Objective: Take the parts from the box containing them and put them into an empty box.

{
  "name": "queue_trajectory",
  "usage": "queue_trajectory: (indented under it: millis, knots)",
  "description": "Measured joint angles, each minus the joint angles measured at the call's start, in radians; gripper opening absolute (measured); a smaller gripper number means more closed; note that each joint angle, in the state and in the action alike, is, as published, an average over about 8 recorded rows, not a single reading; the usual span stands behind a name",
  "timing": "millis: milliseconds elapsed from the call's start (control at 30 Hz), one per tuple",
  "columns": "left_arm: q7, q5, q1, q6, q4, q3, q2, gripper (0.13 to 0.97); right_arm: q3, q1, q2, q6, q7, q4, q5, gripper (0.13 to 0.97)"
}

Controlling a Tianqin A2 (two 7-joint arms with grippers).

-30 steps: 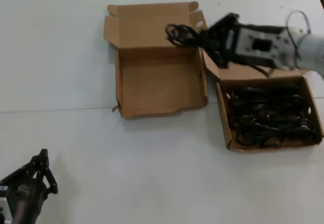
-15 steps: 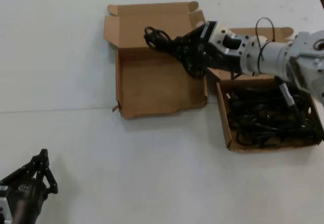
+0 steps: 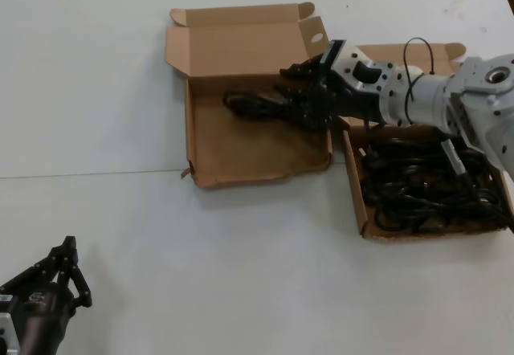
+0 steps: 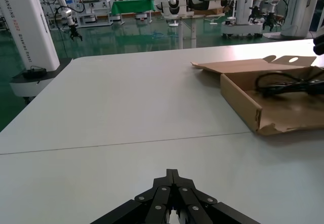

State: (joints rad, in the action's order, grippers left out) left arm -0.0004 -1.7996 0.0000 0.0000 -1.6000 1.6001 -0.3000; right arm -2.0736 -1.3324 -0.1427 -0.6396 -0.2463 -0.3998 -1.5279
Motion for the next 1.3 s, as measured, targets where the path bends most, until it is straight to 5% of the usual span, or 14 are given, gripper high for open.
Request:
queue_trajectory:
  millis: [367, 900, 1300]
  knots:
    - [0.000, 0.000, 0.000, 0.000, 0.000, 0.000, 0.000, 0.156, 0.030, 0.034, -0.040, -0.018, 0.000, -0.088, -0.036, 0.322]
    - [0.000, 0.000, 0.000, 0.000, 0.000, 0.000, 0.000, 0.156, 0.186, 0.410, -0.224, -0.079, 0.000, -0.679, -0.138, 0.571]
    - [0.000, 0.000, 0.000, 0.000, 0.000, 0.000, 0.000, 0.170, 0.218, 0.506, -0.241, -0.062, 0.000, -0.763, -0.167, 0.817]
